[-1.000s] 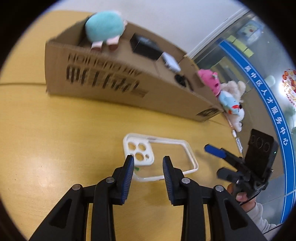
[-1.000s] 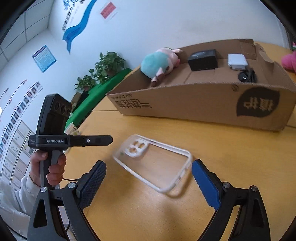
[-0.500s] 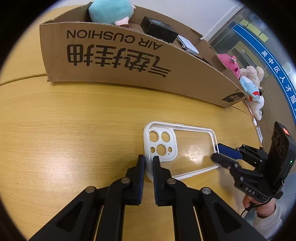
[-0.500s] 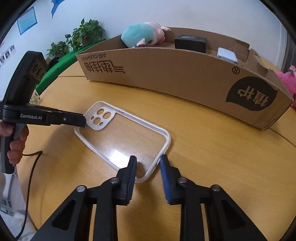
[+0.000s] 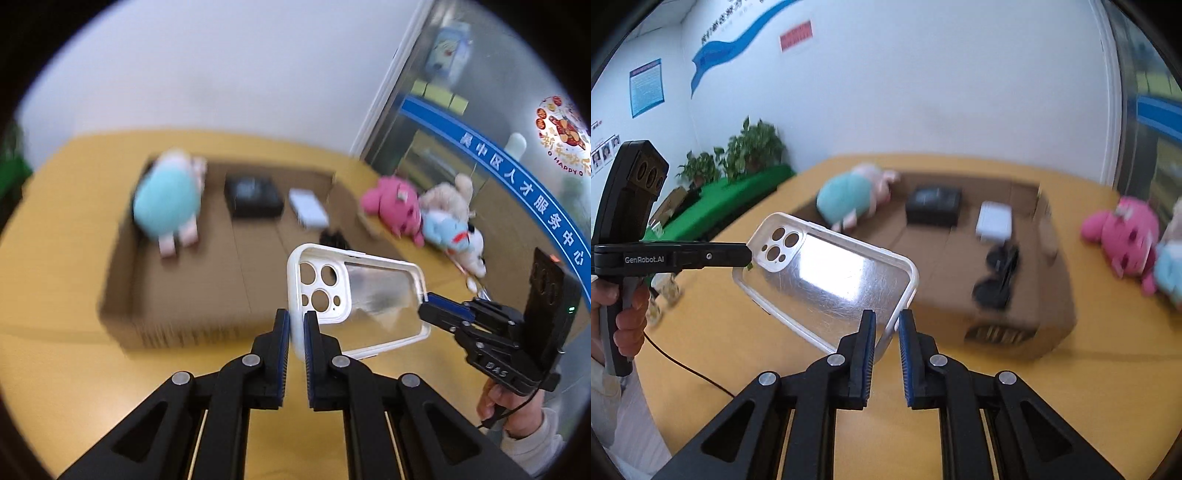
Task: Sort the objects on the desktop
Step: 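Lift the phone case with both grippers into the box and release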
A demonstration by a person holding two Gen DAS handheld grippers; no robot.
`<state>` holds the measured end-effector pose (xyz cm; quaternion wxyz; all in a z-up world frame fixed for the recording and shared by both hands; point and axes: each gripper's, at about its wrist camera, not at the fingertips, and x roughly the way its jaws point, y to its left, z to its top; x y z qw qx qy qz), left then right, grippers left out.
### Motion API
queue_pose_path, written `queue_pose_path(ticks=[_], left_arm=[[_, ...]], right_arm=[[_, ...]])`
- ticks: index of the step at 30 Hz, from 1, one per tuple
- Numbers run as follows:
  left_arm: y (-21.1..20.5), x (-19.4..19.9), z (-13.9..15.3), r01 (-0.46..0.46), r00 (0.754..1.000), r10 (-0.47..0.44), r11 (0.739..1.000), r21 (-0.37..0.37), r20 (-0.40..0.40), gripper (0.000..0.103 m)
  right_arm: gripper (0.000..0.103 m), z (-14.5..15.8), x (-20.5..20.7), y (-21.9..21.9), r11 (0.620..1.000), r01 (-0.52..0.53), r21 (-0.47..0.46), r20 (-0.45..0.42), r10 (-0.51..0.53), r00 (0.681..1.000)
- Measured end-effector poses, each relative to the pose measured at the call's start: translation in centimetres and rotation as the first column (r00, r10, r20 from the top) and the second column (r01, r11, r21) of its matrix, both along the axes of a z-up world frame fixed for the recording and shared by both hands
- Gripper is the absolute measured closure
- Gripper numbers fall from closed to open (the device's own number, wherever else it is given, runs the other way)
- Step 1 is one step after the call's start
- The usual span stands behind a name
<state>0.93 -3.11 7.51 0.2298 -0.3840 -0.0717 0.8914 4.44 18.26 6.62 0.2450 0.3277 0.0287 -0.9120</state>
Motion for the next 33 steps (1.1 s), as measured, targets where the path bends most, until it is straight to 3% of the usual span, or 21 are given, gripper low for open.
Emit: queue_pose_path(ticks=[5,10,16,21,27,33], left_arm=[[-1.1,-3.6,3.0,-0.023,0.998,0.022,1.000,-0.020,-0.055,0.096],[-3.1,-7.1,2.6,-0.073,0.997,0.071,0.996,-0.054,-0.021,0.096],[-5.2,-12.3,-0.9,-0.109,0.986,0.122,0.987,-0.119,0.113,0.096],[-5.7,-15.2,-5.3,-0.088,0.965,0.130,0.978,-0.189,0.226,0.096],[-5.2,-16.3,-9.1,-0.059,0.931,0.150,0.961,-0.268,0.332,0.096],[-4.2,-16.9,-10.9,-0.013,0.902,0.184,0.916,-0.402,0.391,0.097]], right_arm=[[0.091,4.5,-3.7,-1.4,1.000,-0.012,-0.002,-0.091,0.012,0.996],[0.091,5.3,-8.5,-3.8,0.998,-0.064,-0.027,-0.064,0.062,0.996],[0.091,0.4,-14.7,-7.6,0.994,-0.087,-0.072,0.085,0.093,0.992],[0.090,-4.0,-17.5,-8.5,0.993,-0.063,-0.100,0.199,0.082,0.976],[0.089,-7.7,-19.2,-9.3,0.996,-0.047,-0.078,0.336,0.071,0.939],[0.088,-10.1,-19.9,-10.3,0.999,-0.037,-0.034,0.466,0.049,0.883]])
